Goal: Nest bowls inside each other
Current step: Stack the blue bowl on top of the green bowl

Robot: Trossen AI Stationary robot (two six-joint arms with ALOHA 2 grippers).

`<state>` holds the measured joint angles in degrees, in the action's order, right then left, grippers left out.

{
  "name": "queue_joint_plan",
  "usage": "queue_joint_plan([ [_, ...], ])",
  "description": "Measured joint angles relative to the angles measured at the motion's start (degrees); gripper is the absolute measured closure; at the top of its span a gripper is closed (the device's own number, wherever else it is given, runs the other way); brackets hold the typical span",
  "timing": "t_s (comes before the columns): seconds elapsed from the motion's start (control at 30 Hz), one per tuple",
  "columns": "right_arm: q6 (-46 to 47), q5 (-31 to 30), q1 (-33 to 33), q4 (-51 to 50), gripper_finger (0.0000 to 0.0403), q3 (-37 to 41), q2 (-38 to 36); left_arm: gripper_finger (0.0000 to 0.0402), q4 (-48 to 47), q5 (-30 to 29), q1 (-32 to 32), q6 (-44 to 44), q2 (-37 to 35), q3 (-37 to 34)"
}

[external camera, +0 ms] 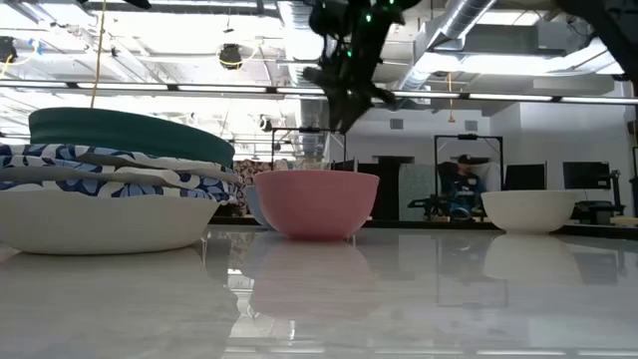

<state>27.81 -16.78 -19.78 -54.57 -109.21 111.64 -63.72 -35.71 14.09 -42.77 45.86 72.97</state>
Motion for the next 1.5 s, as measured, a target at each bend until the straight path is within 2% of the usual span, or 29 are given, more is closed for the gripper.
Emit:
queue_joint_plan([
  [0.17,1.29,4.6,-2.52,2.29,0.0274,0.13,2.92,0.0178,-0.15,0.4,0.0,-1.84,-0.04,0.0],
  [0.3,0.25,11.09,-2.44,3.52,0.0241,0.11,6.17,0.0178,-0.36,0.59,0.0,-3.52,-0.02,0.0],
  [0.47,0.66,11.28,-1.65,3.79,0.0194,0.2,9.71,0.0178,-0.37,1.23,0.0,-4.05,0.22,0.0],
  [0.63,0.73,7.29,-1.77,3.98,0.0184,0.11,9.59,0.0178,-0.37,0.93,0.0,-4.02,0.24,0.0],
  [0.83,0.66,6.53,-2.48,4.37,0.0194,0.11,9.46,0.0178,-0.39,0.75,0.0,-3.16,0.27,0.0],
  [1.27,1.49,11.88,-2.76,6.66,0.0203,1.64,14.02,0.0178,-0.44,0.77,0.0,-1.87,0.27,0.0],
  [1.37,2.24,13.17,-2.74,6.34,0.0231,1.68,14.79,0.0178,-0.55,0.79,0.0,-1.87,0.24,0.0],
  [1.5,2.4,13.88,-2.71,5.18,0.0297,1.67,15.23,0.0178,-1.0,0.84,0.0,-1.85,0.27,0.0],
])
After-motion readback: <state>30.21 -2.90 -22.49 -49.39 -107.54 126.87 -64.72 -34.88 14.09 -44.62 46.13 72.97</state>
